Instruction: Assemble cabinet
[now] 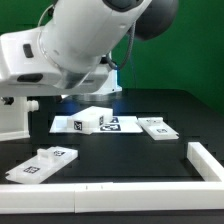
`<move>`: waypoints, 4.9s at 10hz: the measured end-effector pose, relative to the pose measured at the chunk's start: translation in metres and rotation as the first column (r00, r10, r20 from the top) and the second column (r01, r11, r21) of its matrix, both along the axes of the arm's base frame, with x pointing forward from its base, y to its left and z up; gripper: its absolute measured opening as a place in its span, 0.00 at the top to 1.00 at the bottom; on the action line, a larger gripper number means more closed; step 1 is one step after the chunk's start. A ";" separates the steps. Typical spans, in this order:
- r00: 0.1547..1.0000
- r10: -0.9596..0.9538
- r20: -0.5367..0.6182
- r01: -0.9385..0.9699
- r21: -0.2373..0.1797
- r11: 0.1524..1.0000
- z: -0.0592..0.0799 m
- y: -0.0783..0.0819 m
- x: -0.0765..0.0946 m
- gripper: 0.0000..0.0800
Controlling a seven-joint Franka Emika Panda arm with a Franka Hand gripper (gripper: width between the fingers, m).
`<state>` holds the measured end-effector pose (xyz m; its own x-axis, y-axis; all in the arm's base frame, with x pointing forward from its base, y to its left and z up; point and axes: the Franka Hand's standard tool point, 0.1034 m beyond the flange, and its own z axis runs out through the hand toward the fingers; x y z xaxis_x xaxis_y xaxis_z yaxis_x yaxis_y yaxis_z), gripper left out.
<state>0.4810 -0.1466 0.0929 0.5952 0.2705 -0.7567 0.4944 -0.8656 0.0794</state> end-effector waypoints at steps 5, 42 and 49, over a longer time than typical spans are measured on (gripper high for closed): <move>0.984 -0.081 -0.156 0.062 -0.121 0.991 -0.014 0.020 -0.040 0.01; 0.904 0.073 -0.422 -0.046 0.074 0.996 -0.019 -0.005 -0.085 0.01; 0.903 0.081 -0.422 -0.054 0.076 0.996 -0.023 -0.006 -0.087 0.01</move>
Offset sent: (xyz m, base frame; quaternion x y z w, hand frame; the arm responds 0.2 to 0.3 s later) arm -0.0445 0.0159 -0.0076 0.0171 -0.1251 0.0469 0.9909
